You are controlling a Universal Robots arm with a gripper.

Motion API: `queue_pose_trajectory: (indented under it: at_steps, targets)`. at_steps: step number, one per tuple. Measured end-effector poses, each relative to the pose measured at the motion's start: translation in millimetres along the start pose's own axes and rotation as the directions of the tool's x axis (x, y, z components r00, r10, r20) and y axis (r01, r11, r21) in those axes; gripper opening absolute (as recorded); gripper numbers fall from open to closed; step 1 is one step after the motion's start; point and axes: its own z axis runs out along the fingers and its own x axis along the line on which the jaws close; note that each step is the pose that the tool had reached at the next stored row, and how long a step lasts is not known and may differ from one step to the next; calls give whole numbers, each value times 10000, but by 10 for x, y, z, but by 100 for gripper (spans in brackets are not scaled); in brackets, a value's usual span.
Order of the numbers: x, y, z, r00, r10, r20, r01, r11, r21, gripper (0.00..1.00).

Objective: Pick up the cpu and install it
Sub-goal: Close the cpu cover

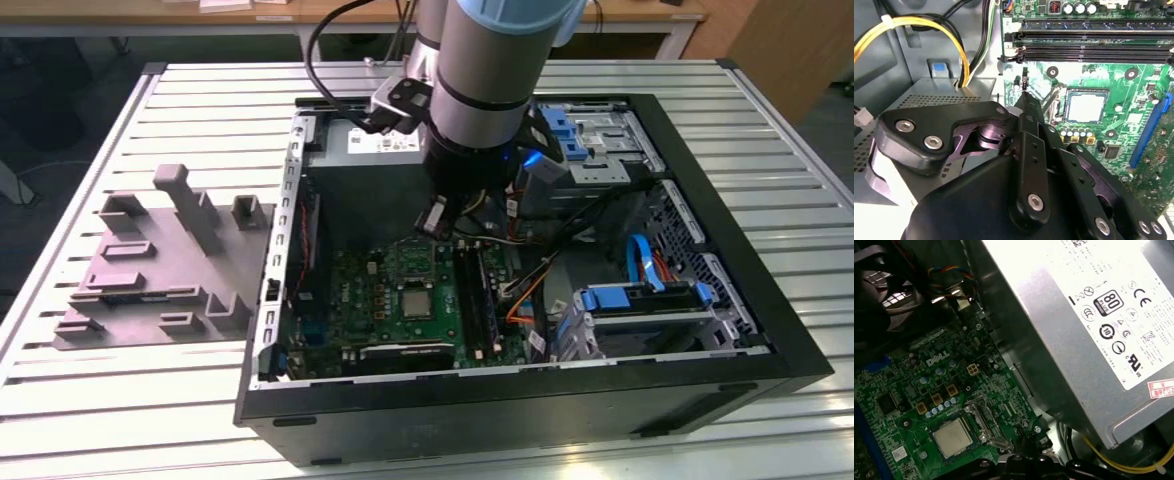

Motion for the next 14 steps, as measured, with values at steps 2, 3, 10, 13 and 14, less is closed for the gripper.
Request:
queue_pose_trajectory:
  at_steps: [2,3,10,13,14]
  targets:
    - [1,2,-1,9998,-206,-33,206,9998,-14,11]
    - [2,3,-1,9995,-297,-46,297,9996,-19,11]
    - [10,18,-2,9986,-532,-76,532,9986,-50,11]
    - [10,19,-8,9975,-705,-113,704,9975,-85,11]
    - [10,19,-10,9968,-793,-130,792,9968,-100,11]
